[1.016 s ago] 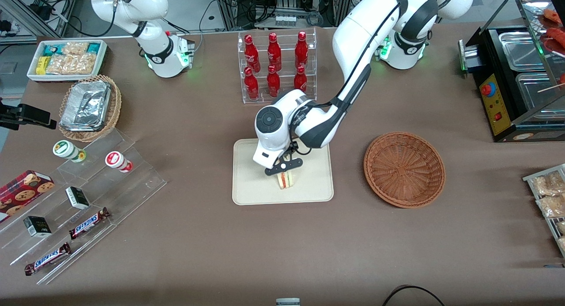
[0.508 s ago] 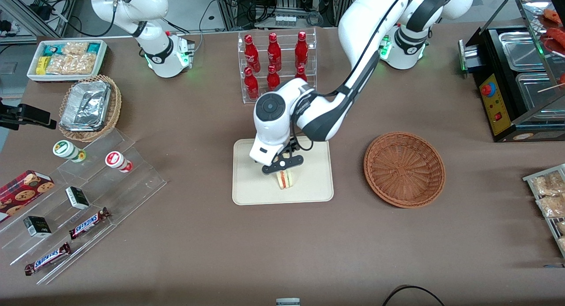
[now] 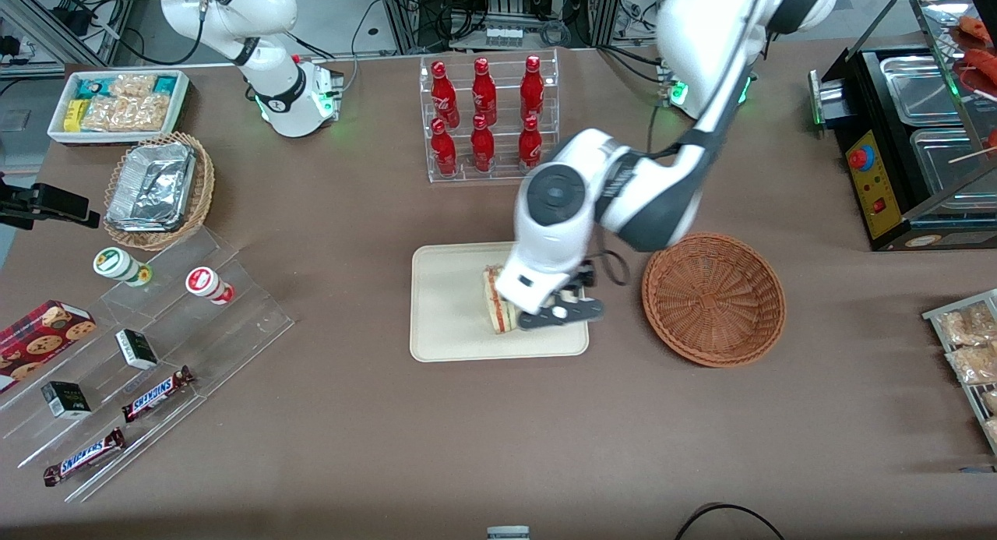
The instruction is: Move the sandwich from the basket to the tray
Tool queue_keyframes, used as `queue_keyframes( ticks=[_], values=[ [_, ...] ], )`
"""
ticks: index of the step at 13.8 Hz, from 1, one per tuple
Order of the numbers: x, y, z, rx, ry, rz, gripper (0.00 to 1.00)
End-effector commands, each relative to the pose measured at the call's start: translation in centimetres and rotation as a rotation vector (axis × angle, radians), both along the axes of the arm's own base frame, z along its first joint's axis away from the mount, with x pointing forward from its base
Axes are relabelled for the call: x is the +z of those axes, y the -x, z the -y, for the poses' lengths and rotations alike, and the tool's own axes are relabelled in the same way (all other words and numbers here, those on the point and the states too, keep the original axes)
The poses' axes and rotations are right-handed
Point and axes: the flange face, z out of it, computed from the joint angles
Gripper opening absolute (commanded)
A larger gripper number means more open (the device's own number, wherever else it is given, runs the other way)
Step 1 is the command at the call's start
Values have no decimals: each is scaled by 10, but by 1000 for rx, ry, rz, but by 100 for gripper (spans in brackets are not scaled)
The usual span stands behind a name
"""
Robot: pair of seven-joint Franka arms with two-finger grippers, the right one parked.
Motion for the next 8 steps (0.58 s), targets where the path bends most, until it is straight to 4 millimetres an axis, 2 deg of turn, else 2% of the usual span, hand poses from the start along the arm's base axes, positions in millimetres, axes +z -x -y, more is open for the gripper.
queue_keyframes(
  ticks=[1, 3, 5, 8],
  values=[
    [9, -12, -56, -6, -21, -18, 100],
    [16, -24, -102, -65, -26, -31, 100],
    [25, -27, -152, -98, -19, -42, 100],
    [44, -21, -198, -133, -23, -45, 100]
  ],
)
